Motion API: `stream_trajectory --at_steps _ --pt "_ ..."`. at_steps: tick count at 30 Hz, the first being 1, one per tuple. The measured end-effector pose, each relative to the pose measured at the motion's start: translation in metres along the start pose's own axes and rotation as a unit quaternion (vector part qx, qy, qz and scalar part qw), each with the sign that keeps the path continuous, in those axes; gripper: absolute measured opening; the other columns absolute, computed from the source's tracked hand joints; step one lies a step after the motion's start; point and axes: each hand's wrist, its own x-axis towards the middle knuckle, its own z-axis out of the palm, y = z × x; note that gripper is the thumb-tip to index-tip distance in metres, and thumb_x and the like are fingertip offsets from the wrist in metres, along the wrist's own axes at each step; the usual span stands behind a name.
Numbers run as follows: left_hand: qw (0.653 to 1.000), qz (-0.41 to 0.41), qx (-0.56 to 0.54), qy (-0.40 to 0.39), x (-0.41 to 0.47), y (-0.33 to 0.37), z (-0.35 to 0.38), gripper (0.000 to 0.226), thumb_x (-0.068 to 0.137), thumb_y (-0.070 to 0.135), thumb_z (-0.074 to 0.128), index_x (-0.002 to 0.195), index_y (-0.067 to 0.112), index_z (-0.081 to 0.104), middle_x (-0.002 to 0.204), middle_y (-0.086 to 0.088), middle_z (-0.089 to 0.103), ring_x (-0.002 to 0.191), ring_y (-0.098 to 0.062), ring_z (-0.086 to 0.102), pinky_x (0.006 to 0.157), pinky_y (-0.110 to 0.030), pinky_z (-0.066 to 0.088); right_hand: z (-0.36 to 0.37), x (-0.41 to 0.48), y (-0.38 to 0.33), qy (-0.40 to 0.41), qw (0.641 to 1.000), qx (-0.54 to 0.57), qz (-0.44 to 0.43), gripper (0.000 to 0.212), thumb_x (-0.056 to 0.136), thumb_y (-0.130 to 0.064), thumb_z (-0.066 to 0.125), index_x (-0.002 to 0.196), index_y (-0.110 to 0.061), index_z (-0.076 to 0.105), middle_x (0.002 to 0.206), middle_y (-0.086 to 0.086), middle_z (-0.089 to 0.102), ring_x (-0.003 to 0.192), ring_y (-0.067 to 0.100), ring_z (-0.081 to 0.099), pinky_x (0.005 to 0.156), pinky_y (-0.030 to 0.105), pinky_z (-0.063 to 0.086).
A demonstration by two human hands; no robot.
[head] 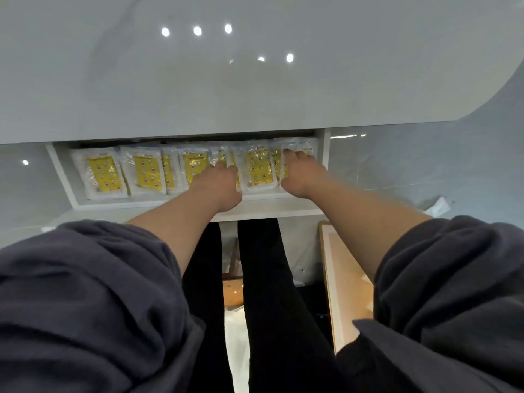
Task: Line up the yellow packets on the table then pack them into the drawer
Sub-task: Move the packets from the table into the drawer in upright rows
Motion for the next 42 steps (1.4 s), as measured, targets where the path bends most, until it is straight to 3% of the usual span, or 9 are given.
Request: stream_trajectory --at_steps 5,10,15,19,22,29,35,38,42 --pt "0.996 -0.009 0.042 0.078 0.06 -0.002 0.0 0.075 0.085 0.03 0.06 0.149 0.015 0.023 0.149 -0.015 0.029 0.137 -0.035 0.029 0.105 -0.051 0.035 -0.002 0.051 0.003 0.067 0.997 -0.035 -0.003 0.076 0.087 -0.028 0.055 0.152 -0.02 0.016 0.155 0.013 0.024 0.143 0.035 0.021 0.113 0.056 0.023" --pt "0.99 0.017 0.084 0.109 0.101 -0.004 0.002 0.08 0.087 0.05 0.055 0.149 0.016 0.018 0.152 -0.013 0.03 0.138 -0.035 0.03 0.113 -0.049 0.025 -0.003 0.085 -0.005 0.074 0.994 -0.071 -0.021 0.05 0.091 -0.035 0.053 0.135 -0.014 0.04 0.137 0.011 0.048 0.128 0.033 0.043 0.108 0.046 0.033" --pt "0.99 0.008 0.093 0.11 0.105 0.0 0.023 0.081 0.088 0.057 0.049 0.15 0.013 0.019 0.152 -0.011 0.024 0.14 -0.034 0.024 0.114 -0.056 0.018 0.025 0.084 -0.001 0.087 0.98 -0.158 -0.078 0.073 0.085 -0.033 0.052 0.149 -0.023 0.019 0.152 0.005 0.028 0.137 0.037 0.026 0.114 0.057 0.014" --pt "0.988 0.017 0.082 0.132 0.102 -0.006 0.019 0.073 0.09 0.059 0.043 0.146 0.016 0.029 0.149 -0.01 0.032 0.139 -0.031 0.029 0.113 -0.053 0.02 0.007 0.084 -0.019 0.077 0.988 -0.129 -0.031 0.053 0.089 -0.034 0.049 0.138 -0.018 0.035 0.144 0.01 0.041 0.132 0.035 0.037 0.108 0.049 0.029" --pt "0.98 0.0 0.067 0.185 0.102 -0.024 0.014 0.065 0.093 0.059 0.034 0.14 0.014 0.04 0.145 -0.012 0.043 0.133 -0.032 0.038 0.107 -0.046 0.026 -0.003 0.084 -0.044 0.097 0.99 -0.092 -0.045 0.033 0.093 -0.036 0.041 0.117 -0.016 0.05 0.126 0.009 0.055 0.117 0.031 0.05 0.089 0.034 0.038" --pt "0.983 -0.006 0.099 0.155 0.103 -0.066 0.032 0.065 0.094 0.059 0.025 0.143 0.018 0.035 0.146 -0.01 0.039 0.135 -0.031 0.034 0.109 -0.05 0.024 0.037 0.083 -0.064 0.093 0.979 -0.144 -0.109 0.065 0.088 -0.041 0.041 0.147 -0.022 0.024 0.15 0.004 0.031 0.139 0.029 0.024 0.115 0.055 0.011" --pt "0.981 -0.024 0.06 0.182 0.105 -0.077 0.021 0.062 0.096 0.055 0.021 0.139 0.017 0.043 0.143 -0.01 0.047 0.133 -0.032 0.039 0.106 -0.044 0.028 0.021 0.09 -0.087 0.131 0.981 -0.122 -0.081 0.058 0.092 -0.044 0.037 0.144 -0.018 0.031 0.148 0.008 0.039 0.134 0.032 0.035 0.109 0.046 0.026" --pt "0.979 -0.067 0.067 0.179 0.108 -0.1 0.026 0.066 0.095 0.056 0.018 0.137 0.014 0.046 0.141 -0.013 0.049 0.131 -0.033 0.041 0.106 -0.043 0.028 0.032 0.092 -0.103 0.118 0.978 -0.126 -0.117 0.058 0.093 -0.043 0.037 0.145 -0.019 0.03 0.149 0.007 0.036 0.136 0.03 0.032 0.111 0.047 0.024" --pt "0.979 -0.037 0.073 0.186 0.103 -0.112 0.037 0.066 0.094 0.058 0.026 0.136 0.01 0.043 0.138 -0.017 0.049 0.13 -0.032 0.041 0.106 -0.044 0.029 0.046 0.093 -0.113 0.119 0.979 -0.124 -0.107 0.054 0.09 -0.044 0.039 0.138 -0.018 0.037 0.143 0.006 0.04 0.133 0.028 0.034 0.111 0.053 0.021"
